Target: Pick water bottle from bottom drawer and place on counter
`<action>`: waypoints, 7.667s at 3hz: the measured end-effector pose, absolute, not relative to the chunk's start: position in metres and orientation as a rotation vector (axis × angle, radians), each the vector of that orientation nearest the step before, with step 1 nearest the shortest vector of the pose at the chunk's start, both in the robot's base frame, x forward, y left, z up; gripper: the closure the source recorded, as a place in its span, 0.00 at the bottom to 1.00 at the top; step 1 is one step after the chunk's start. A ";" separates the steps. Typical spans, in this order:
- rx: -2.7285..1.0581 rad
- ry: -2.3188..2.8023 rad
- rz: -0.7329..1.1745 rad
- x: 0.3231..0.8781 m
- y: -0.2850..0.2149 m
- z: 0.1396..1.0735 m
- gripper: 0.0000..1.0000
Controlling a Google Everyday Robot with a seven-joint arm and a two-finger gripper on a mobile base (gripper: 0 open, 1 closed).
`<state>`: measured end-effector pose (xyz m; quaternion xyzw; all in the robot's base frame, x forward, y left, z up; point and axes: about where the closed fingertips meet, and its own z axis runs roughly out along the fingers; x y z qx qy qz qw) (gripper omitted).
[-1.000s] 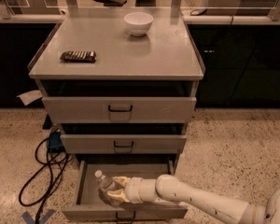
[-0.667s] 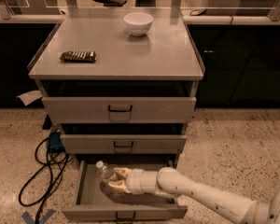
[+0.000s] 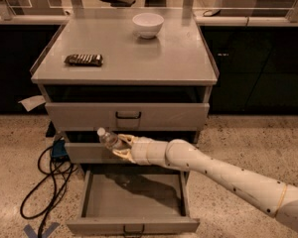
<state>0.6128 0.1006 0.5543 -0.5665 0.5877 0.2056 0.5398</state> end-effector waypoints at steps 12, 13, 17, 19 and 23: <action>-1.451 0.835 0.020 0.608 0.161 1.051 1.00; -1.462 0.839 0.009 0.611 0.161 1.045 1.00; -1.330 0.954 -0.071 0.780 0.050 1.063 1.00; -1.248 1.246 0.000 0.818 -0.007 1.066 1.00; -1.024 1.470 0.047 0.824 -0.085 1.023 1.00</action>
Offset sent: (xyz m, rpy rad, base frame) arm -0.0021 -0.0027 0.0261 -0.0555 -0.0162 0.0372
